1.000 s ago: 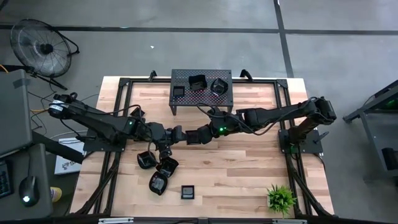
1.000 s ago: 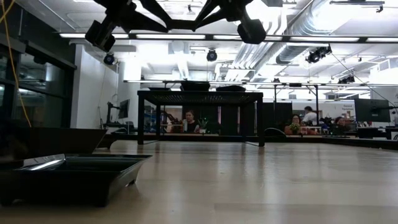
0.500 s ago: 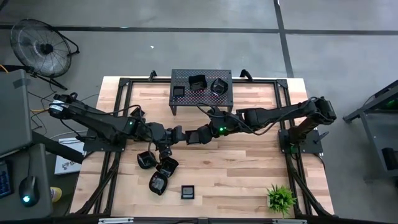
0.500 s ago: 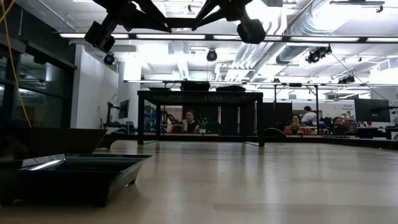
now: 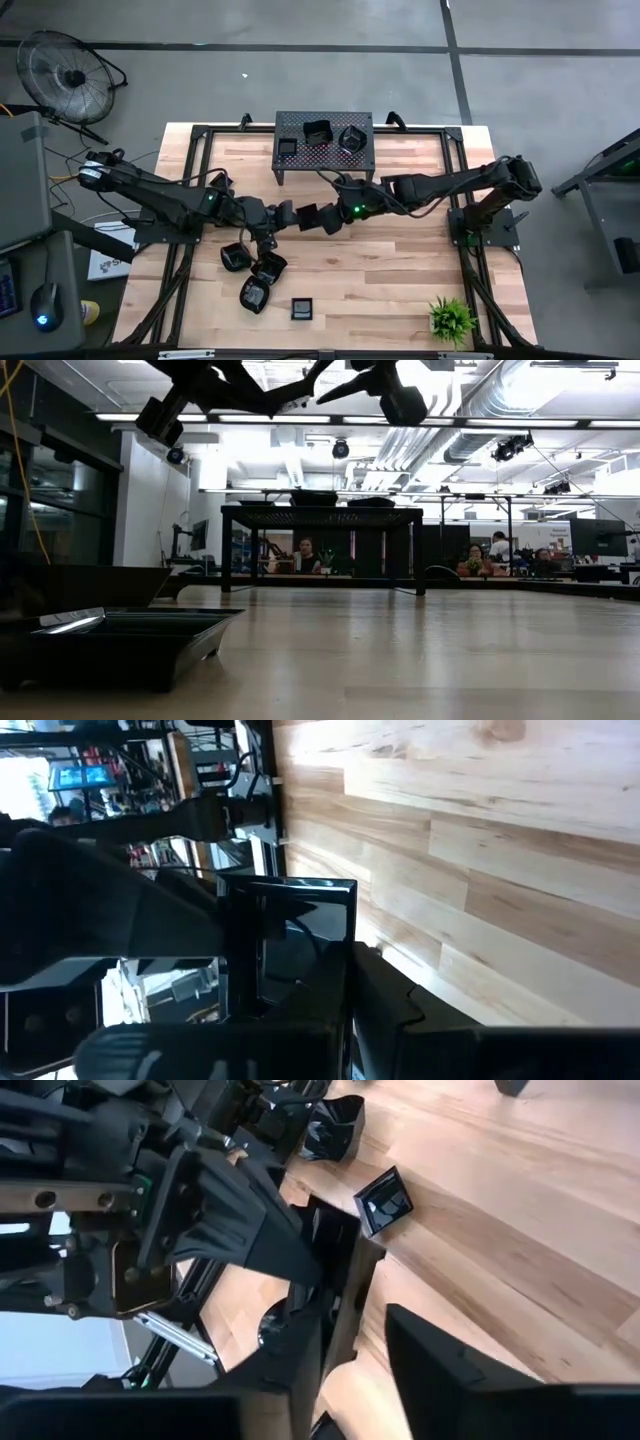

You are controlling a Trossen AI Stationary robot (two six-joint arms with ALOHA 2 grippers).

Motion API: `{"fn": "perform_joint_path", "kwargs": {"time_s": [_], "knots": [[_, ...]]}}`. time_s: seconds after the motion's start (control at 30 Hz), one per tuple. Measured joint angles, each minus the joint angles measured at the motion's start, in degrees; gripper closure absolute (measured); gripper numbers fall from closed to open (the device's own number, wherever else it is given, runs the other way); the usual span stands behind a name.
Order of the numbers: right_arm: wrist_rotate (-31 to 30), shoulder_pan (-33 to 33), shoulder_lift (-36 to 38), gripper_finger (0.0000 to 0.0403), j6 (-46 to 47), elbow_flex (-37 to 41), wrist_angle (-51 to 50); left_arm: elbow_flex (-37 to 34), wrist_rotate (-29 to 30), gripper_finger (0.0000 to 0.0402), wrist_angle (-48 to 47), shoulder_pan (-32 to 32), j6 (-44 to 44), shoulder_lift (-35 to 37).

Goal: Pick & Place Mini shaped plates
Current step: Stack the square plate on top of the square plate on the shelf

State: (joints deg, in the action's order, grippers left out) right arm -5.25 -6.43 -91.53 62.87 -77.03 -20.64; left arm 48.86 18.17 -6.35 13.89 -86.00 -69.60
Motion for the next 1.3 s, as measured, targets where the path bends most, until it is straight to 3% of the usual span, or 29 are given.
{"fn": "perform_joint_path", "kwargs": {"time_s": [0.17,0.33,0.6,1.0,1.3], "knots": [[0.1,0.0,0.9,0.0260,-0.5,0.1,-0.3,0.0,1.2,0.0393,-0.3,0.0,3.7,0.0],[-1.3,0.1,4.3,0.0254,-2.4,0.1,-1.8,0.1,4.3,0.0393,-3.0,0.0,4.2,0.6],[-9.1,-0.1,12.6,0.0253,-5.3,0.1,-9.3,0.2,3.7,0.0392,-7.2,-1.9,4.2,4.3],[-11.1,-0.1,17.7,0.0253,-8.1,0.1,-18.2,0.2,-6.0,0.0392,-10.8,-15.6,5.6,8.8],[-8.0,-0.1,18.7,0.0253,-11.8,0.1,-24.0,0.2,-11.0,0.0392,-11.3,-27.1,5.5,8.8]]}}
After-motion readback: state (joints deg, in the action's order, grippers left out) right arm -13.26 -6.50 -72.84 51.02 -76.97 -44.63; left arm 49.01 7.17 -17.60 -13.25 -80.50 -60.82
